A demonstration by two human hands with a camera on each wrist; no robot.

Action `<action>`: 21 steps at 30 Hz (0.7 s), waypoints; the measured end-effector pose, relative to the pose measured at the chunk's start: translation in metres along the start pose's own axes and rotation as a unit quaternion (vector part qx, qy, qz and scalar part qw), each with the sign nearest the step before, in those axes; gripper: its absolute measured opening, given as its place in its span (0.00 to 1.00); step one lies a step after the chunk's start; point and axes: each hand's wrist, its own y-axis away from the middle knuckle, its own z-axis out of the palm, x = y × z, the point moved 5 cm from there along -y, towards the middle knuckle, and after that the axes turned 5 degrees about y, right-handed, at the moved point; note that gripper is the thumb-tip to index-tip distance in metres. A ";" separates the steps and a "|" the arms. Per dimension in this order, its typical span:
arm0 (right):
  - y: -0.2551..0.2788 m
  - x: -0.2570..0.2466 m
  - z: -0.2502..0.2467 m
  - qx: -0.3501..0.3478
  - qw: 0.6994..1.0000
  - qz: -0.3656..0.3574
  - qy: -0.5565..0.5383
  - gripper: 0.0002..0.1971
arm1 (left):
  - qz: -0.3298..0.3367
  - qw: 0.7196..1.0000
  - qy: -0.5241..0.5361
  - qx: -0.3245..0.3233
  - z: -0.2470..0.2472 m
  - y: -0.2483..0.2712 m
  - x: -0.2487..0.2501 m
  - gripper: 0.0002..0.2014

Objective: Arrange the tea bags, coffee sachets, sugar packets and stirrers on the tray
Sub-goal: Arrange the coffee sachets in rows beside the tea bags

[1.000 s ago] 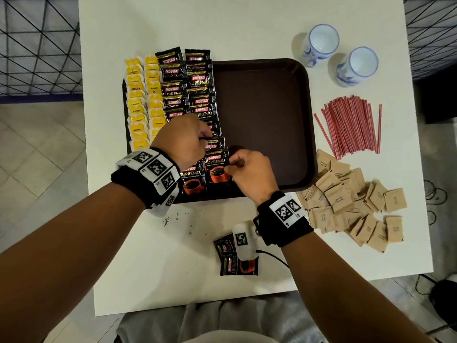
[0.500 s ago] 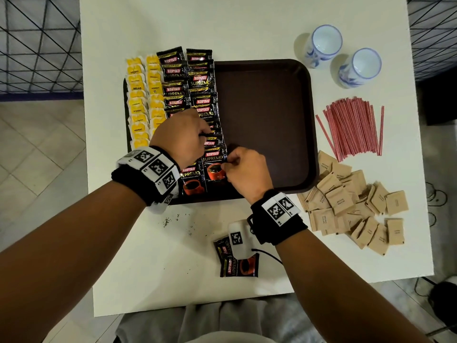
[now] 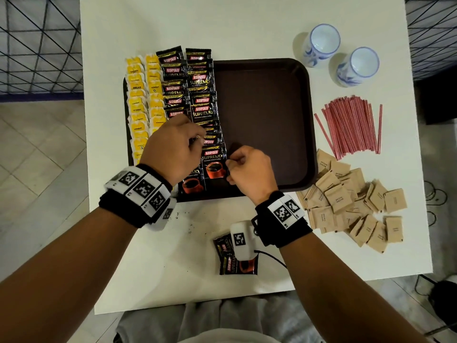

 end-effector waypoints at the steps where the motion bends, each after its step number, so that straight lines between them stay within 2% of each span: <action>1: 0.002 0.000 -0.004 0.004 1.000 -0.001 -0.004 0.04 | -0.004 1.000 0.006 0.003 -0.001 0.007 0.003 0.08; 4: 0.021 0.008 -0.019 0.026 1.000 0.003 -0.014 0.04 | -0.010 1.000 0.023 -0.018 0.003 0.035 0.014 0.07; 6: 0.043 0.021 -0.031 0.027 0.999 0.019 -0.013 0.04 | -0.013 0.997 0.032 -0.064 0.016 0.062 0.022 0.07; 8: 0.068 0.037 -0.038 -0.008 0.999 0.041 -0.016 0.04 | -0.014 0.992 0.034 -0.124 0.037 0.090 0.030 0.10; 10: 0.087 0.052 -0.039 -0.041 0.998 0.057 -0.005 0.03 | -0.036 0.978 0.023 -0.204 0.061 0.113 0.036 0.17; 13: 0.103 0.072 -0.033 -0.069 0.995 0.069 0.024 0.02 | -0.056 0.949 -0.031 -0.308 0.093 0.140 0.043 0.33; 15: 0.111 0.083 -0.028 -0.077 0.993 0.070 0.057 0.01 | -0.048 0.942 -0.067 -0.325 0.106 0.152 0.046 0.37; 17: 0.120 0.092 -0.024 -0.089 0.989 0.064 0.103 0.04 | -0.047 0.944 -0.085 -0.317 0.113 0.159 0.044 0.36; 21: 0.134 0.102 -0.014 -0.119 0.981 0.040 0.151 0.15 | -0.062 0.954 -0.063 -0.286 0.113 0.159 0.042 0.20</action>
